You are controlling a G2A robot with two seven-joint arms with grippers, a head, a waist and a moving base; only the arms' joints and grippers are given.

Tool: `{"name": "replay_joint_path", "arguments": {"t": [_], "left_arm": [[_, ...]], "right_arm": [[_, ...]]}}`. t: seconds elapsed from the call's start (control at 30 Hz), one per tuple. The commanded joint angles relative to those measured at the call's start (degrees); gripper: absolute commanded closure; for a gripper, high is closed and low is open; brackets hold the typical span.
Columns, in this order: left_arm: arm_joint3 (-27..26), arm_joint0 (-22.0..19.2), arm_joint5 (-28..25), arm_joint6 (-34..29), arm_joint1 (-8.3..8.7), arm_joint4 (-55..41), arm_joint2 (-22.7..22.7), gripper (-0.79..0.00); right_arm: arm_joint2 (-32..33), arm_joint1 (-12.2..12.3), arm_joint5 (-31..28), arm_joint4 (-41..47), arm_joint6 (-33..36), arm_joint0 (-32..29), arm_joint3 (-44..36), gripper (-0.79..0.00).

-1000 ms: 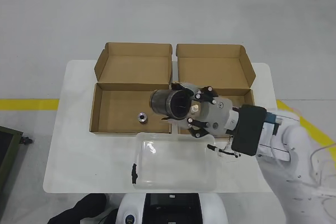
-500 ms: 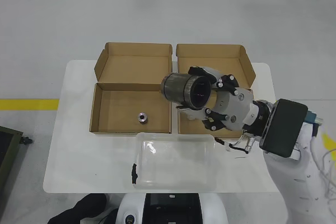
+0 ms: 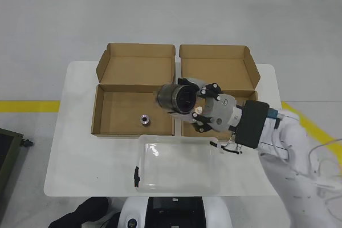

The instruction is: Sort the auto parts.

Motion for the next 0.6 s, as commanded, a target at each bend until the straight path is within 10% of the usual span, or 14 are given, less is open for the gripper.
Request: {"name": "replay_joint_path", "arguments": {"t": [0.0, 0.57], "left_arm": [[0.0, 0.0, 0.0, 0.0, 0.0, 0.0, 0.0, -0.785], [0.0, 0.0, 0.0, 0.0, 0.0, 0.0, 0.0, -0.785]], "right_arm": [[-1.62, -0.08, -0.64, -0.58, 1.41, 0.48, 1.34, 0.0], [-13.69, -1.69, 0.66, -5.45, 14.19, 7.39, 17.19, 0.0]]}}
